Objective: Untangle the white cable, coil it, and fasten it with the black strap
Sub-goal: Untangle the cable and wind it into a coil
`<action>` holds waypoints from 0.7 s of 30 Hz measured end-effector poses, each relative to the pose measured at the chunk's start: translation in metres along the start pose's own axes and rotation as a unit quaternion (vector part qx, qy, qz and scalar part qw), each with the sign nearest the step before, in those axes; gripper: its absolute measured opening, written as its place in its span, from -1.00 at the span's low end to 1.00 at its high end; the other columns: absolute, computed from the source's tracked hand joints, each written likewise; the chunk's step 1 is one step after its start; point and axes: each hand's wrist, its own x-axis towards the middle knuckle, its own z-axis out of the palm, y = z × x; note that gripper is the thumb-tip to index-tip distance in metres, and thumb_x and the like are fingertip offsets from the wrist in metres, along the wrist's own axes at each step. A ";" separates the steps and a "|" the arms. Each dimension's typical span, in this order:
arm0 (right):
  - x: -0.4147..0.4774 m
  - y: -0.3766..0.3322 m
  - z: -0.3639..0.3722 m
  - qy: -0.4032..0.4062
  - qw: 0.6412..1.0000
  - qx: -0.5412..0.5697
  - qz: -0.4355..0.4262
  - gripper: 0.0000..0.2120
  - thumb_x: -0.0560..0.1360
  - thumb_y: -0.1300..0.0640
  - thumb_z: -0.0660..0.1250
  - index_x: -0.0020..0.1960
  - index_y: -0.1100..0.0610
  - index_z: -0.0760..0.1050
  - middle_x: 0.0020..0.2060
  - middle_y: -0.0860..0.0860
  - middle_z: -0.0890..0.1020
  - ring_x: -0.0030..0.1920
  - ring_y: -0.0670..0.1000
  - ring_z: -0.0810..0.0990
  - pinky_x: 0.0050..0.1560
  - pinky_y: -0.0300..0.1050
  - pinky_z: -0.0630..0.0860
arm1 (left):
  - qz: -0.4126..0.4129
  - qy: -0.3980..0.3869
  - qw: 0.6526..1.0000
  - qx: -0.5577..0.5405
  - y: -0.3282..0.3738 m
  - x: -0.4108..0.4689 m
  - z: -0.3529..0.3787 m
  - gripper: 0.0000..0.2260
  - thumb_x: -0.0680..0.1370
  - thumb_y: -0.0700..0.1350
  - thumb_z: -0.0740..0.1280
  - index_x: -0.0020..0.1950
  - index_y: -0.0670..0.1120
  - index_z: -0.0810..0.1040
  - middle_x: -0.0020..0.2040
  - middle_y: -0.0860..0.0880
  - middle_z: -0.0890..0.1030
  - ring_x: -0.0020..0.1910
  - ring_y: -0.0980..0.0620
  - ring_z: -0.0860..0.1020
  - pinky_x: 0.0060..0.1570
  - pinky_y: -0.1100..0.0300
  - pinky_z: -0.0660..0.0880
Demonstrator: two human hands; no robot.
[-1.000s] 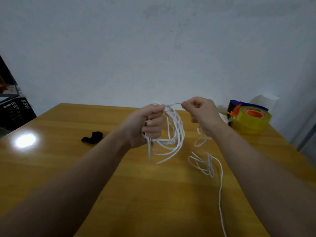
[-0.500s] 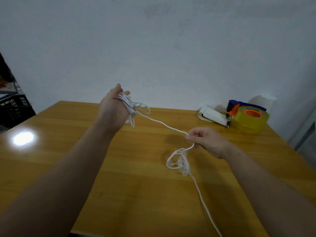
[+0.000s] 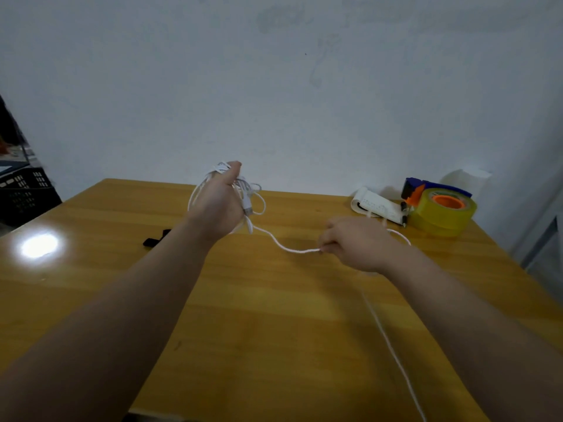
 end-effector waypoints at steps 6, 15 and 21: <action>0.014 -0.020 -0.045 0.061 0.989 0.067 -0.120 -0.81 0.57 0.00 0.22 0.07 -0.06 0.60 -0.11 -0.05 0.34 -0.02 -0.06 0.23 0.04 -0.13 0.14 | -0.025 -0.128 0.978 0.161 -0.028 -0.018 0.026 -0.82 0.64 0.00 0.15 0.01 -0.09 0.43 -0.12 -0.14 0.49 -0.19 -0.07 0.48 -0.16 0.03 0.39; 0.016 -0.005 -0.041 0.179 0.921 0.344 -0.023 -0.85 0.42 0.08 0.44 -0.20 0.15 0.55 -0.37 0.00 0.52 -0.34 -0.11 0.41 -0.25 -0.18 0.33 | -0.047 -0.238 0.930 0.276 -0.026 -0.046 0.049 -0.54 0.67 0.03 0.02 -0.32 -0.18 0.41 -0.50 -0.10 0.47 -0.51 -0.03 0.51 -0.52 0.28 0.36; 0.009 0.001 -0.032 0.149 0.849 0.503 0.065 -0.43 0.24 -0.30 0.44 0.12 -0.03 0.42 -0.25 -0.04 0.45 -0.46 -0.23 0.36 -0.38 -0.36 0.26 | -0.173 -0.348 0.906 0.165 -0.023 -0.058 0.056 -0.56 0.46 0.34 0.14 -0.27 -0.03 0.37 -0.63 0.06 0.18 -0.71 0.15 0.14 -0.50 0.27 0.31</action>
